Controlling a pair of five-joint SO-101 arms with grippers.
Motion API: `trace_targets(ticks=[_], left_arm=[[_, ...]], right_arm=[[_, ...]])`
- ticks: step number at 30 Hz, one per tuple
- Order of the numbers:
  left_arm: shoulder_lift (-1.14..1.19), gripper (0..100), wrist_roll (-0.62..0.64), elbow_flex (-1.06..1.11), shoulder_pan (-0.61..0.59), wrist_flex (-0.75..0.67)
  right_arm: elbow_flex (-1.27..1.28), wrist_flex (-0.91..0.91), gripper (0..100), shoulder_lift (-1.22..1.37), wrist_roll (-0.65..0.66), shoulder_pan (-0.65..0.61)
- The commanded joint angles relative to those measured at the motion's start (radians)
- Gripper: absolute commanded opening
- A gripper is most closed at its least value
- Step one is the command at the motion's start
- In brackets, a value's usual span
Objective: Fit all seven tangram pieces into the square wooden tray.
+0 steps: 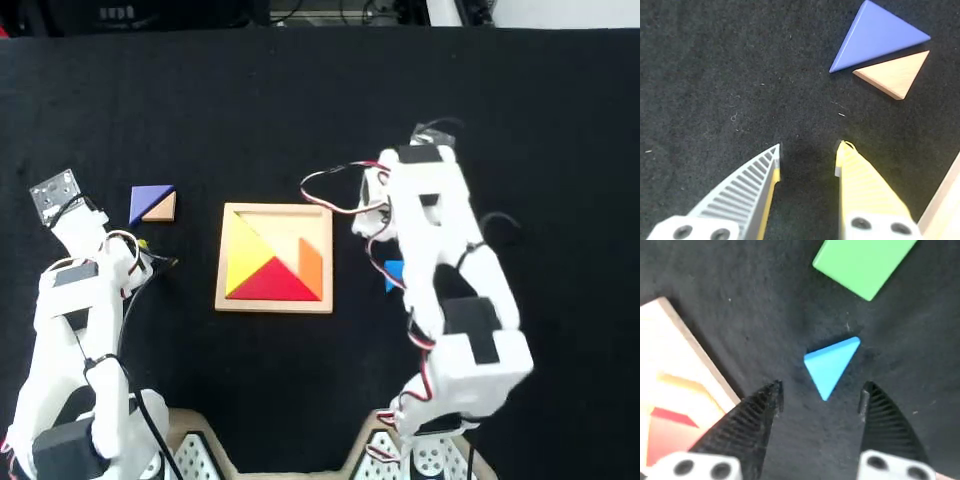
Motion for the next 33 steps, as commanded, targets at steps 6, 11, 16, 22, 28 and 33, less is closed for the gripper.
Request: trace_targets(ticks=[6, 11, 16, 22, 28, 33], left_arm=[[-0.021, 19, -0.011, -0.005, 0.015, -0.012], [-0.021, 19, -0.011, -0.005, 0.027, -0.012], [-0.021, 18, -0.046, -0.004, 0.036, -0.012], [-0.021, 18, -0.060, -0.004, 0.036, -0.012], [-0.021, 18, -0.061, -0.004, 0.036, -0.012], [-0.021, 18, -0.063, -0.004, 0.036, -0.012]], right_arm=[[-0.101, -0.035, 25.9, 0.142, -0.032, 0.006], [-0.110, -0.078, 25.8, 0.163, -0.032, 0.005], [-0.119, -0.080, 25.8, 0.170, -0.032, 0.031], [-0.108, -0.075, 25.8, 0.171, 0.005, 0.077], [-0.071, -0.078, 21.9, 0.171, 0.052, 0.063], [-0.071, -0.078, 18.1, 0.171, 0.054, 0.038]])
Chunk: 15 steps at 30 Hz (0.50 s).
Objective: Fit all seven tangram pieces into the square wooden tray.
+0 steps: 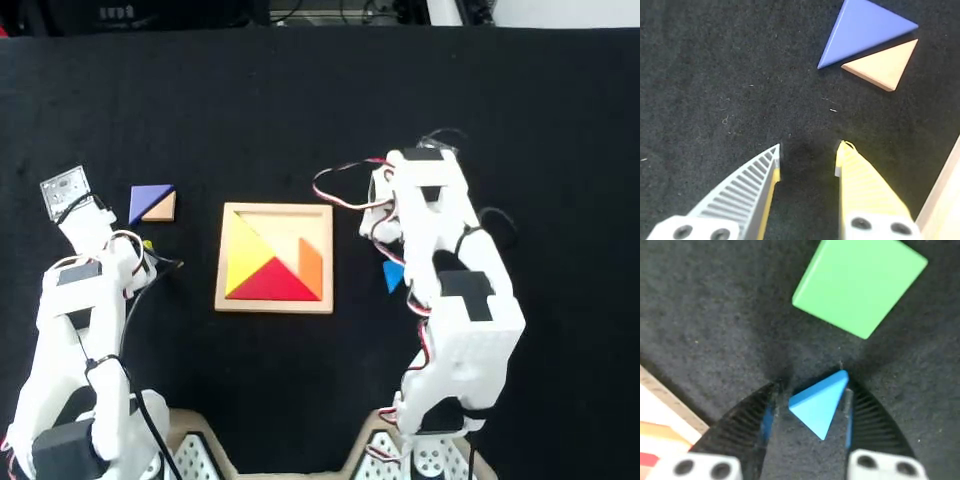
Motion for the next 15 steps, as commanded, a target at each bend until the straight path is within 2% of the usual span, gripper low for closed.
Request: trace_targets(ticks=[1, 15], left_arm=[[-0.021, 18, -0.009, -0.004, 0.013, -0.012], [-0.021, 18, -0.012, -0.002, 0.013, -0.012]], right_arm=[[-0.012, -0.009, 18.8, -0.010, 0.012, -0.026], [-0.012, -0.002, 19.1, -0.010, 0.014, -0.044]])
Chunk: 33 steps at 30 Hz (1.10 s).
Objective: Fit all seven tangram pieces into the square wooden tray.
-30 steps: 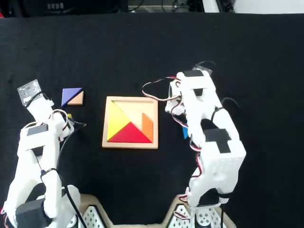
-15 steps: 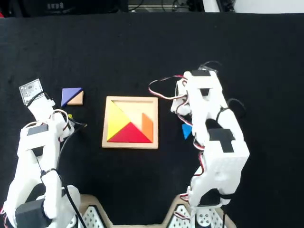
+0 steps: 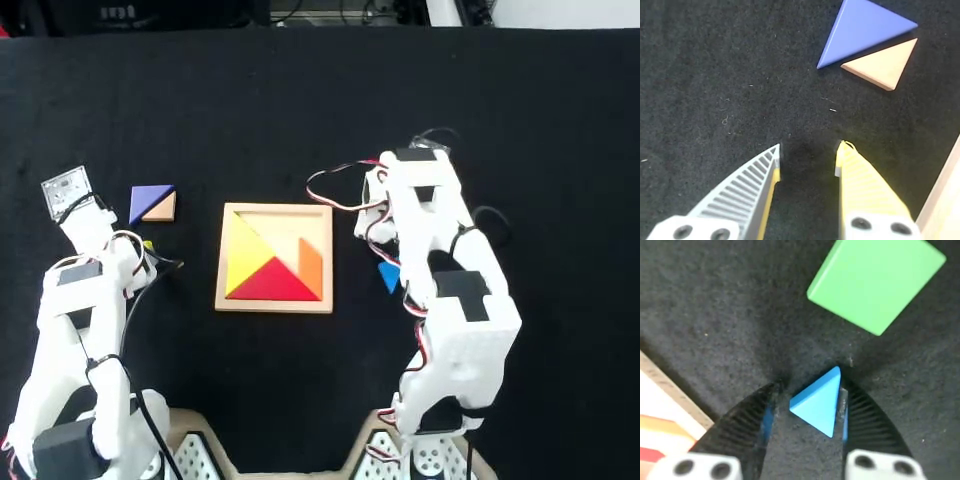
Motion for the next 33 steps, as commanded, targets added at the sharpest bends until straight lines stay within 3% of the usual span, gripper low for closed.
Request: trace_targets(ticks=[1, 13, 19, 33], left_arm=[[-0.021, 18, -0.008, -0.002, 0.012, -0.012], [-0.021, 18, -0.008, -0.002, 0.012, -0.012], [-0.021, 18, -0.008, -0.002, 0.012, -0.012], [-0.021, 18, -0.008, -0.002, 0.012, -0.012]], right_arm=[[-0.012, -0.002, 19.2, -0.010, 0.011, -0.020], [0.019, 0.020, 19.6, -0.016, 0.032, -0.069], [0.019, 0.020, 29.5, -0.012, 0.038, -0.072], [0.038, 0.031, 18.1, -0.010, 0.037, -0.069]])
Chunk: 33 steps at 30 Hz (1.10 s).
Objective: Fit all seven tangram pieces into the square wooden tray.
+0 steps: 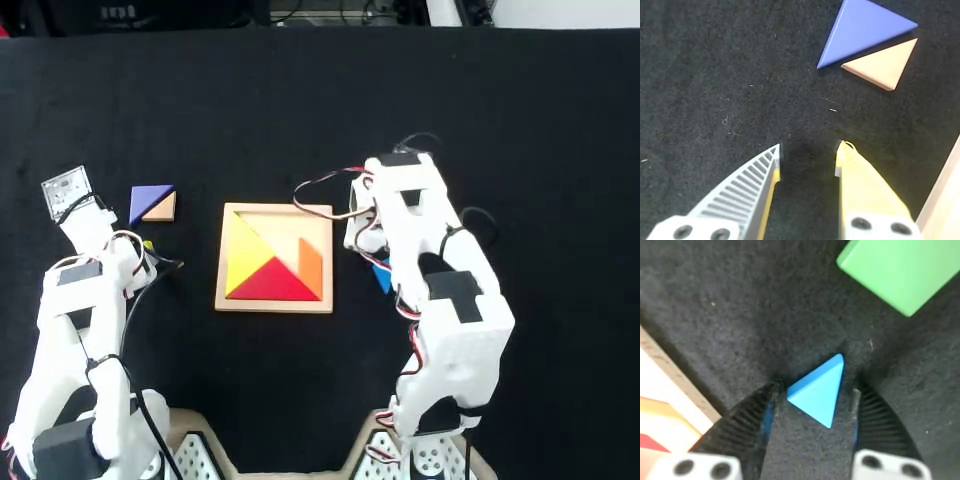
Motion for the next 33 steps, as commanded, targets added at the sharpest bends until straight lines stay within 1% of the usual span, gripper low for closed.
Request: trace_targets(ticks=[1, 11, 13, 16, 18, 21, 26, 28, 33], left_arm=[[-0.021, 18, -0.008, -0.002, 0.012, -0.012], [-0.021, 18, -0.008, -0.002, 0.012, -0.012], [-0.021, 18, -0.008, -0.002, 0.012, -0.012], [-0.021, 18, -0.008, -0.002, 0.012, -0.012], [-0.021, 18, -0.008, -0.002, 0.012, -0.012], [-0.021, 18, -0.008, -0.002, 0.012, -0.012], [-0.021, 18, -0.008, -0.002, 0.012, -0.012], [-0.021, 18, -0.008, -0.002, 0.012, -0.012], [-0.021, 18, -0.008, -0.002, 0.012, -0.012]], right_arm=[[-0.001, 0.011, 17.3, -0.010, 0.012, -0.012], [0.002, 0.011, 16.5, -0.010, 0.014, -0.011], [-0.001, 0.008, 13.2, -0.010, 0.014, -0.011], [-0.004, 0.006, 4.8, -0.010, 0.015, -0.011], [-0.013, 0.005, 1.6, -0.010, 0.040, -0.011], [-0.021, 0.005, 1.2, -0.012, 0.084, -0.011], [-0.022, 0.009, 1.2, -0.019, 0.092, -0.011], [-0.051, 0.025, 1.2, -0.033, 0.141, -0.015], [-0.194, 0.124, 1.1, -0.120, 0.390, -0.017]])
